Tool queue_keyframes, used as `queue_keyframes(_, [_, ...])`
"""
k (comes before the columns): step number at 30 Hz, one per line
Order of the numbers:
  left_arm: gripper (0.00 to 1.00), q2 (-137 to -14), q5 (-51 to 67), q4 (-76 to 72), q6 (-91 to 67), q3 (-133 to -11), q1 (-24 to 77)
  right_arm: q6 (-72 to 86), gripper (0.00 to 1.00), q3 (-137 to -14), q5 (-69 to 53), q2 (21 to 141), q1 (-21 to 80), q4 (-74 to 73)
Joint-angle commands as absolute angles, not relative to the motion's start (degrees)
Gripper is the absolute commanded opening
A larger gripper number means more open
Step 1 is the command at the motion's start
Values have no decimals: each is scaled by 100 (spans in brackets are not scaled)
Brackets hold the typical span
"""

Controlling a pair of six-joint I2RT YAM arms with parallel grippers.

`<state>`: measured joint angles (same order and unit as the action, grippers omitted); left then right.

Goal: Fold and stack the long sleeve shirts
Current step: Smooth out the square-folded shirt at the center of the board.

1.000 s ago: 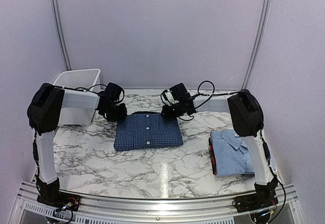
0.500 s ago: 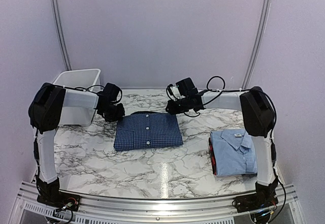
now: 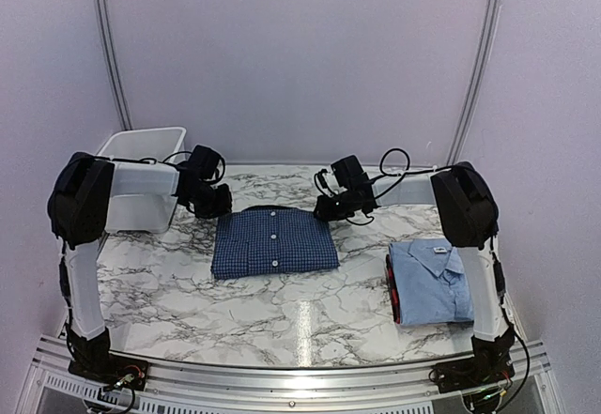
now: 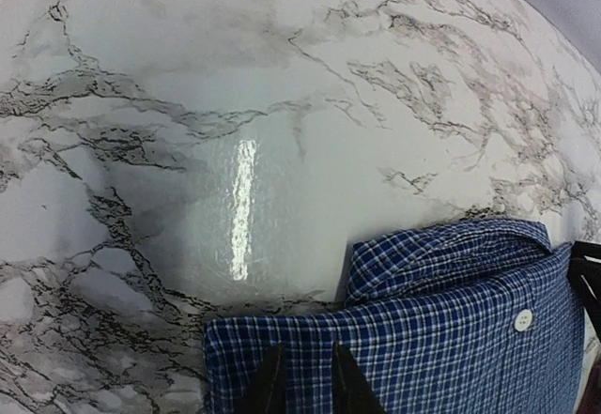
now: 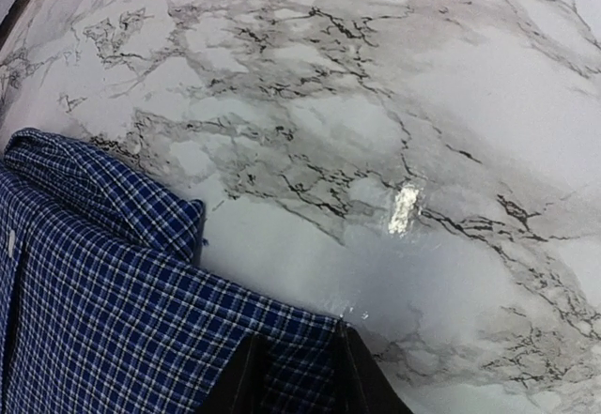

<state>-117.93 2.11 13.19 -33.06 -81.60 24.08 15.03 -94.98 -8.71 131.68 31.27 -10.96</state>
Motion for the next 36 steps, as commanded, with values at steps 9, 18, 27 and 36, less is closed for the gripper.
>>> queue_keyframes(9, [37,-10021,210,1663,-3284,-7227,2688,1452,40,-9397,-672,12306,3165,-1518])
queue_keyframes(18, [49,-8936,432,1348,-3702,-5638,2716,1392,49,-8615,-309,11434,3956,-1532])
queue_keyframes(27, [57,-8948,730,918,-3801,-5033,2700,1602,51,-8399,402,11404,5065,-1613])
queue_keyframes(36, [58,-9595,939,635,-3676,-5158,2680,1674,52,-8420,691,11665,5416,-1802])
